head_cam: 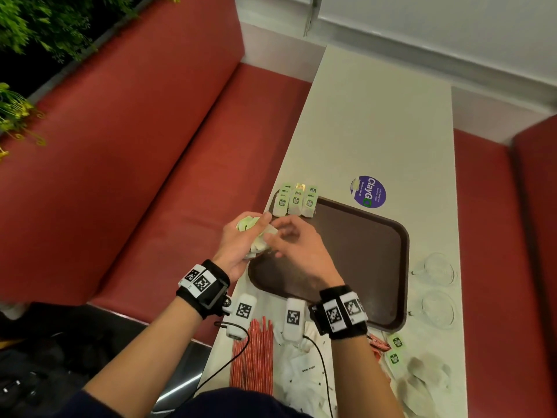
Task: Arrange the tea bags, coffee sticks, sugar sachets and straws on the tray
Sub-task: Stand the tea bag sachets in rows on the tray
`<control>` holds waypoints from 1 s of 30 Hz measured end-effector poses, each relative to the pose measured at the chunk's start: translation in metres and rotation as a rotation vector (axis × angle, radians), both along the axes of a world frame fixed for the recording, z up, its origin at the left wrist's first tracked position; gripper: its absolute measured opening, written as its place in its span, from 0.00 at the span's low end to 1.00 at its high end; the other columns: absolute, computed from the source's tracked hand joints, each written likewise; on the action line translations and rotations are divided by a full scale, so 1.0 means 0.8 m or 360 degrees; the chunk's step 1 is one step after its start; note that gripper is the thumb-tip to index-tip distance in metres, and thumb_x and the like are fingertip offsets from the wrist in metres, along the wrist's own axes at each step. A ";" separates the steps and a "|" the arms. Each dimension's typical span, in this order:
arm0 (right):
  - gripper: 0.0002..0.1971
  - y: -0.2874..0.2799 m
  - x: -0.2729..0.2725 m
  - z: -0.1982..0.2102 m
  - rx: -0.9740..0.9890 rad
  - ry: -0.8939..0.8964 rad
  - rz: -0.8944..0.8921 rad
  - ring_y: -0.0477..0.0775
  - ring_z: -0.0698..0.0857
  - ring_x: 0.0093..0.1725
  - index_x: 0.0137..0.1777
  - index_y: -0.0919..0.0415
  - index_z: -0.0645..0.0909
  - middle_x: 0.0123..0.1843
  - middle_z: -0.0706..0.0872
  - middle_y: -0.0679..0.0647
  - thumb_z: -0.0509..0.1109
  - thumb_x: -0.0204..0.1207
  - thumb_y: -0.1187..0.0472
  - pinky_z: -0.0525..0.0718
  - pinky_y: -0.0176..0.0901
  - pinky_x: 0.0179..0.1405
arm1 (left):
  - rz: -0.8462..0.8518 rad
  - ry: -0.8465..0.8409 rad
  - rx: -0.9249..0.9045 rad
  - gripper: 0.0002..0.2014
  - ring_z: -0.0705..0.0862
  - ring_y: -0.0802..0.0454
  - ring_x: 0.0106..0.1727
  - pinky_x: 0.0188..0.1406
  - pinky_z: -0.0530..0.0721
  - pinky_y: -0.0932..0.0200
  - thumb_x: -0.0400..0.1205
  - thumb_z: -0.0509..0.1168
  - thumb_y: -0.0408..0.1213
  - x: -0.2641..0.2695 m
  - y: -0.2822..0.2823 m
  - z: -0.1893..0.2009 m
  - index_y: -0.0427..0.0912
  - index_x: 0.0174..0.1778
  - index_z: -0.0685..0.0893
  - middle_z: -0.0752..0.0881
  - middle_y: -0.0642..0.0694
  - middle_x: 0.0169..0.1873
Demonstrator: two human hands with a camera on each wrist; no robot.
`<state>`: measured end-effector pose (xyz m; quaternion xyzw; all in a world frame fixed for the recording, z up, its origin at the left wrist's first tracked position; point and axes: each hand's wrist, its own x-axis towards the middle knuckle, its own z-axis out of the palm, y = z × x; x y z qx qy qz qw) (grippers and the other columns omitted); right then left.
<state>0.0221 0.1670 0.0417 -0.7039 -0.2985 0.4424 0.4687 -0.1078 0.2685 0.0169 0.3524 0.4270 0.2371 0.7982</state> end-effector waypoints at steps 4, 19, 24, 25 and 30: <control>0.08 -0.027 -0.014 -0.012 0.0030 0.0056 -0.0287 0.57 0.96 0.43 0.59 0.54 0.89 0.50 0.94 0.54 0.82 0.83 0.60 0.96 0.57 0.51 | -0.0166 -0.0079 -0.0060 0.20 0.91 0.48 0.45 0.40 0.92 0.53 0.81 0.78 0.52 0.004 -0.014 0.003 0.41 0.59 0.89 0.91 0.39 0.48; 0.05 -0.048 0.009 0.021 0.0034 -0.0411 -0.0343 0.41 0.92 0.50 0.56 0.45 0.88 0.51 0.94 0.41 0.79 0.84 0.50 0.90 0.40 0.53 | -0.0462 0.0105 0.0300 0.12 0.85 0.50 0.37 0.24 0.78 0.63 0.79 0.82 0.28 0.000 -0.014 0.006 0.42 0.55 0.90 0.90 0.40 0.42; 0.04 -0.028 0.037 0.029 -0.0029 -0.0623 -0.0082 0.39 0.92 0.48 0.51 0.47 0.89 0.47 0.94 0.42 0.80 0.81 0.57 0.87 0.30 0.49 | -0.0571 0.0100 0.0413 0.20 0.90 0.43 0.47 0.35 0.83 0.56 0.75 0.87 0.36 0.001 -0.008 0.015 0.42 0.59 0.90 0.94 0.33 0.52; 0.04 -0.026 0.042 0.029 -0.0025 -0.0619 -0.0097 0.38 0.91 0.48 0.51 0.46 0.89 0.47 0.94 0.42 0.81 0.81 0.56 0.86 0.29 0.49 | -0.0589 0.0104 0.0429 0.21 0.91 0.44 0.48 0.35 0.83 0.56 0.75 0.88 0.37 0.001 -0.007 0.015 0.42 0.60 0.90 0.94 0.32 0.53; 0.03 -0.013 0.067 0.032 -0.0090 -0.0629 0.0037 0.39 0.92 0.48 0.49 0.47 0.89 0.47 0.95 0.42 0.81 0.80 0.56 0.85 0.32 0.51 | -0.0562 0.0169 0.0467 0.17 0.90 0.47 0.45 0.33 0.85 0.57 0.75 0.87 0.36 0.003 -0.012 0.005 0.45 0.56 0.91 0.93 0.39 0.47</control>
